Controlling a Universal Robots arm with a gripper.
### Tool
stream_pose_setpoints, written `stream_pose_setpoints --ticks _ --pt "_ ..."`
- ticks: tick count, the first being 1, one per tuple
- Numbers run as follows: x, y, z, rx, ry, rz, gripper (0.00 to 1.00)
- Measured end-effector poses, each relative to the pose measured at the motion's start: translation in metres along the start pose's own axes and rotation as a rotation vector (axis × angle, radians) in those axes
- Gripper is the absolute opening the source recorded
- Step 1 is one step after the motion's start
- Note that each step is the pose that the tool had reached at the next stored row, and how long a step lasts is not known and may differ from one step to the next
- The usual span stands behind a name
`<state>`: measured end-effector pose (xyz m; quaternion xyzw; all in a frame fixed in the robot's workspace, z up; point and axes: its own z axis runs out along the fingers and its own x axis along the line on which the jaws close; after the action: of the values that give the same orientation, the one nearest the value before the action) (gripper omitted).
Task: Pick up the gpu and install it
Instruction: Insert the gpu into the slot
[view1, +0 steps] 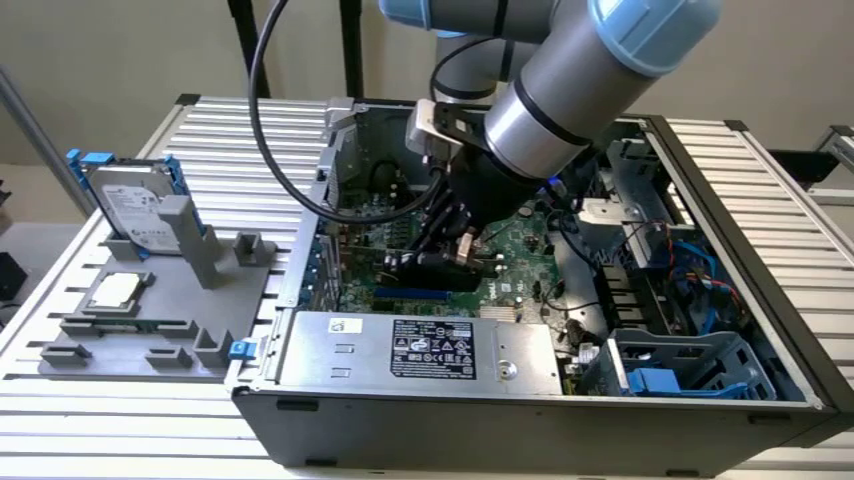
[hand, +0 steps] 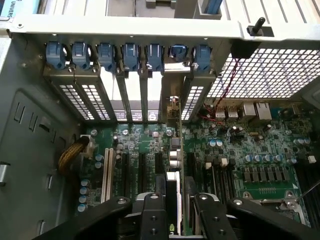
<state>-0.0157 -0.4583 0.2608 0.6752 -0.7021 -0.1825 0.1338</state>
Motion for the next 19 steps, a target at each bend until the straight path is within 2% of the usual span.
stream_pose_setpoints --ticks 7,15,19 --pt "-0.0005 0.0008 0.0024 -0.0028 0.0041 -0.008 0.0" --pt "-0.0016 0.0004 0.0067 -0.005 0.0155 -0.031 0.0" --pt "-0.0031 -0.0001 0.0084 -0.005 0.0162 -0.033 0.0"
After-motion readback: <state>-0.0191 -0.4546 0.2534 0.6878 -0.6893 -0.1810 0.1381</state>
